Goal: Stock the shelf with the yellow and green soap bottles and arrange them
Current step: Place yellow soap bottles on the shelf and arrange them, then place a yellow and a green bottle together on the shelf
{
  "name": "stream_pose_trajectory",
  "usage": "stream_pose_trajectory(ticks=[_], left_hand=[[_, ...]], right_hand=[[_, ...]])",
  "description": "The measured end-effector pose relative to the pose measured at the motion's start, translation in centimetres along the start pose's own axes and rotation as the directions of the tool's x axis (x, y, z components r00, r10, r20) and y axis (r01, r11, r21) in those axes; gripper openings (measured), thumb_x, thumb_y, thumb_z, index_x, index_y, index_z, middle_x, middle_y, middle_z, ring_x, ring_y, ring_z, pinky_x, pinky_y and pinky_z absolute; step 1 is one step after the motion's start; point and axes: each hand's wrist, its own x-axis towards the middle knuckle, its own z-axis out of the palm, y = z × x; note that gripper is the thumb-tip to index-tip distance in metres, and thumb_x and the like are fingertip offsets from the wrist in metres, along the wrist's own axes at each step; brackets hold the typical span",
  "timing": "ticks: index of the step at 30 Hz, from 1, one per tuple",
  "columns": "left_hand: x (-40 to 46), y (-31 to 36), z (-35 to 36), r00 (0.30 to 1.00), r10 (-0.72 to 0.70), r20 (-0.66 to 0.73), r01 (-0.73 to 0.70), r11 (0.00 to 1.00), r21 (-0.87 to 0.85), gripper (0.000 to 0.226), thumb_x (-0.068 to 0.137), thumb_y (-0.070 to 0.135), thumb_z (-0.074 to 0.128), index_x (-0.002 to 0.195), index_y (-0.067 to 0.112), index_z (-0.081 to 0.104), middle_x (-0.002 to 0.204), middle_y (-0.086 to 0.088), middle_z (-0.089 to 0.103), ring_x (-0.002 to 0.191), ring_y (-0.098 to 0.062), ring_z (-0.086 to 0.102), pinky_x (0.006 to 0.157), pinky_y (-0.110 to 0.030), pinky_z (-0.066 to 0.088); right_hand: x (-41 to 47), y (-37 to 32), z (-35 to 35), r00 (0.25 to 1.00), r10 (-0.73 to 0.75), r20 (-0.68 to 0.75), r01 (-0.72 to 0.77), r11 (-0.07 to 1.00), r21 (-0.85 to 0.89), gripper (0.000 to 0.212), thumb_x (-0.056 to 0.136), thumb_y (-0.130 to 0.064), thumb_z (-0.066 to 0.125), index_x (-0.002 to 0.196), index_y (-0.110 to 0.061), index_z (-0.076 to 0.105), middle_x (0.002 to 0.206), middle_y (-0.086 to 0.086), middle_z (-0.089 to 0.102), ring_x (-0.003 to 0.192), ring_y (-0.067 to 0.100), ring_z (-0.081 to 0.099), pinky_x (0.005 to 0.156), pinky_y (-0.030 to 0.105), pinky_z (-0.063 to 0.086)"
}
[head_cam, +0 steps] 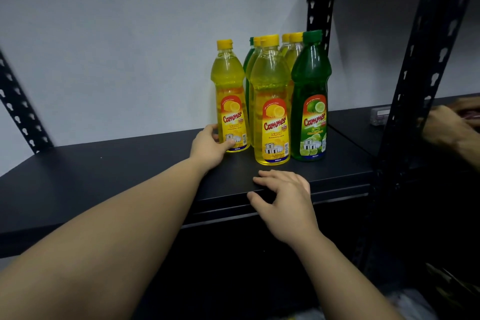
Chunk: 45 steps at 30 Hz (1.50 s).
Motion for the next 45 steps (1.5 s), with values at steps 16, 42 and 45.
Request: stream_pose_trajectory(ticks=[16,42,45], left_hand=[[-10.0,1.4,-4.2,0.995,0.079,0.06,-0.087,0.984,0.157,0.073,0.091,0.041,0.075,0.153,0.017,0.044,0.149,-0.003,0.053,0.137,-0.017,0.051,0.11,-0.031,0.041],[-36.5,-13.5,6.4,0.824,-0.368,0.43,0.252,0.919,0.303,0.091,0.095,0.059,0.062,0.164,0.02,0.018,0.164,-0.008,0.03,0.149,-0.031,0.034,0.118,-0.044,0.037],[-37.3,-14.1,8.8,0.784,-0.346,0.516,0.211,0.93,0.302,0.093,0.093,0.064,0.062,0.164,0.022,0.017,0.165,-0.007,0.029,0.149,-0.03,0.033,0.117,-0.045,0.037]], right_hand=[[-1.7,-0.9,-0.4,0.998,-0.06,-0.006,0.059,0.994,-0.095,0.052,0.093,-0.044,0.069,0.141,-0.026,0.061,0.144,-0.008,0.059,0.142,0.011,0.042,0.125,0.03,0.005],[-26.6,5.4,6.8,0.693,0.685,0.225,-0.691,0.72,-0.066,0.065,0.092,-0.059,0.064,0.139,-0.014,0.057,0.137,0.008,0.06,0.128,0.03,0.053,0.1,0.044,0.051],[-27.7,7.3,6.2,0.552,0.822,0.14,-0.827,0.561,-0.037,0.063,0.09,-0.061,0.065,0.131,-0.014,0.058,0.122,0.01,0.064,0.109,0.033,0.061,0.083,0.043,0.056]])
